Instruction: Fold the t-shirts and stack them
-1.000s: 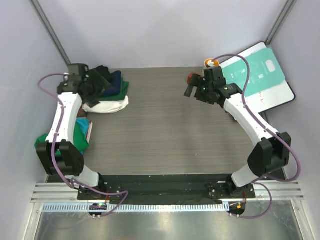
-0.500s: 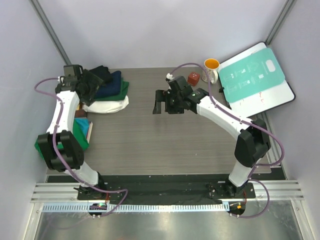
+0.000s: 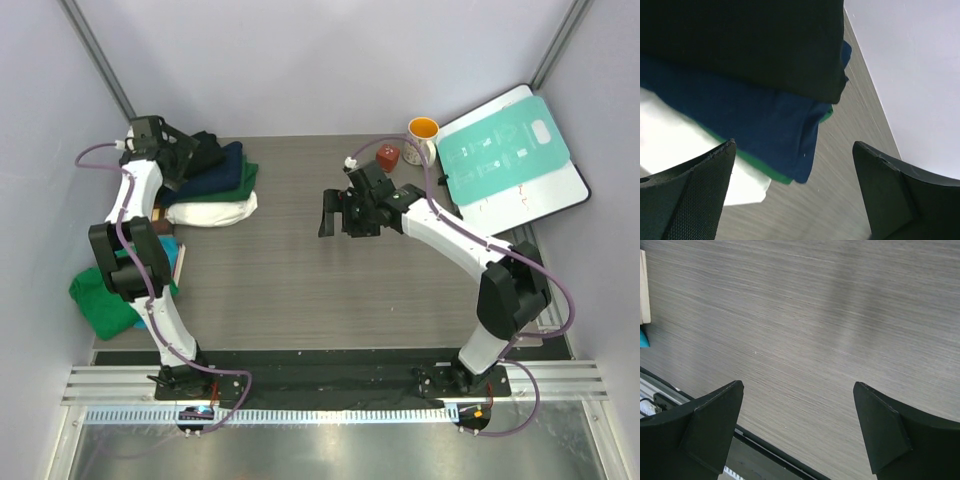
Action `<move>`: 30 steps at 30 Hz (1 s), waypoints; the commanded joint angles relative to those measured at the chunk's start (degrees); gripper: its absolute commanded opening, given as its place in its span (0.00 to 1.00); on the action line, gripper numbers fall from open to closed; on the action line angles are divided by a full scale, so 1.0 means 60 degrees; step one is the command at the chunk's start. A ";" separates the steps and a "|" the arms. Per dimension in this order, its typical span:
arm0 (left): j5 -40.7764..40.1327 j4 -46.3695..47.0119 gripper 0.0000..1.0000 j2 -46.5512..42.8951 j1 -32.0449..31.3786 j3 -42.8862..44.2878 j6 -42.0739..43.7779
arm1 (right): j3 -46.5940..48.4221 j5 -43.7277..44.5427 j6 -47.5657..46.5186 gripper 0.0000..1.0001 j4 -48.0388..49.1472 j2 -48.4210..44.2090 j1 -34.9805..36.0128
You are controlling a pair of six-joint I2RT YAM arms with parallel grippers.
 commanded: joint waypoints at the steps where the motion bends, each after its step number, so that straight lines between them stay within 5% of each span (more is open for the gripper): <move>1: -0.0313 0.0577 0.98 0.0514 0.0062 0.1046 0.0066 | -0.0318 0.0086 -0.0086 0.98 0.0221 -0.0759 -0.0011; 30: -0.0460 -0.0024 0.96 0.2347 0.0062 0.1750 0.0417 | -0.0363 -0.0104 0.0060 0.99 0.0001 -0.0627 -0.1549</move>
